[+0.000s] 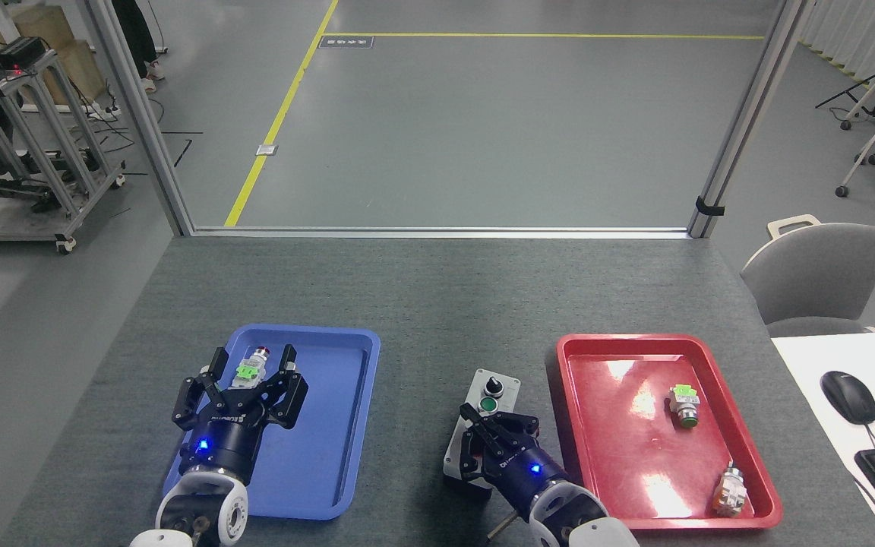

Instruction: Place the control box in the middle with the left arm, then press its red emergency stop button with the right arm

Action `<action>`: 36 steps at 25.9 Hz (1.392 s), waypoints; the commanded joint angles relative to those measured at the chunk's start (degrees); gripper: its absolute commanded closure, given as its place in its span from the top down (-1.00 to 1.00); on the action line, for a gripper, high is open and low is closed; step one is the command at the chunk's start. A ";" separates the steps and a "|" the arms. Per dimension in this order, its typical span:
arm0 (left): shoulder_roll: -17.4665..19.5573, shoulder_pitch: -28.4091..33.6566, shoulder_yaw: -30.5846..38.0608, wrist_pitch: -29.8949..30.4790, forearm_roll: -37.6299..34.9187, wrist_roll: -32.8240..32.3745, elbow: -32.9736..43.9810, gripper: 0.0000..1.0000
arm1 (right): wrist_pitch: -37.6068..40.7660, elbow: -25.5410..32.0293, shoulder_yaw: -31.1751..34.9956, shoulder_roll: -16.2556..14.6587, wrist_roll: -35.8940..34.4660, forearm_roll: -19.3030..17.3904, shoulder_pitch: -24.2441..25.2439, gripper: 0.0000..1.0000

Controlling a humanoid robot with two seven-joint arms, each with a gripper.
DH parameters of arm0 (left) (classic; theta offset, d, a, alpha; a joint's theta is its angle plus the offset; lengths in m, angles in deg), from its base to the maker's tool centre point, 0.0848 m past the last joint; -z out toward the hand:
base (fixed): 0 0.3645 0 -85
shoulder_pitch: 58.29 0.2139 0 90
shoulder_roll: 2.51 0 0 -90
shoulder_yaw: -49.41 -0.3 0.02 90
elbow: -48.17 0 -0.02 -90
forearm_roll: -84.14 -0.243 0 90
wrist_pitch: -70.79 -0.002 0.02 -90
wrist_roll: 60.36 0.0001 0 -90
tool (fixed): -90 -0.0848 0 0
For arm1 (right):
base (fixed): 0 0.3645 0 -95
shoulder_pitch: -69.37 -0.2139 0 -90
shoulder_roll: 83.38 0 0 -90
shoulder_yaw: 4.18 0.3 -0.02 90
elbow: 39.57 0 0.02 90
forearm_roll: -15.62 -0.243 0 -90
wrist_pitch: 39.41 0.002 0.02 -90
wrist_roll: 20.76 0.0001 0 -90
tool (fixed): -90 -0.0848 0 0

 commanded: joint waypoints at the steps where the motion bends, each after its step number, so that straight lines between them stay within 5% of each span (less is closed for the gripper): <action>1: -0.06 -0.37 0.01 -0.34 -0.01 -0.09 -0.18 0.97 | 0.11 -1.26 -0.08 0.55 1.41 0.11 0.03 -1.00; 8: 0.55 -0.20 0.01 0.54 0.25 0.09 0.26 0.98 | -0.16 1.37 -0.79 0.64 -0.52 -0.86 -0.41 -1.00; 11: 0.55 0.06 0.01 1.07 0.25 0.18 0.79 0.98 | -2.27 8.49 4.66 -0.59 -4.92 -1.12 -0.58 0.20; 12: 0.55 0.24 0.01 1.86 0.25 0.18 0.79 0.98 | -2.97 10.25 8.88 -0.50 -5.71 -1.21 -0.58 0.91; 13: 0.47 0.59 0.01 2.74 0.25 0.35 0.79 0.98 | -2.62 11.83 13.19 -0.06 -6.24 -1.91 -0.58 1.00; 22: -1.73 8.41 -0.52 4.23 0.25 1.14 1.76 0.98 | -5.34 12.89 25.76 -0.33 -6.06 -20.19 -1.90 1.00; 36: -2.08 8.41 -0.52 4.15 0.34 0.26 1.32 0.98 | -15.80 12.62 22.86 -0.15 -5.62 -19.84 1.70 1.00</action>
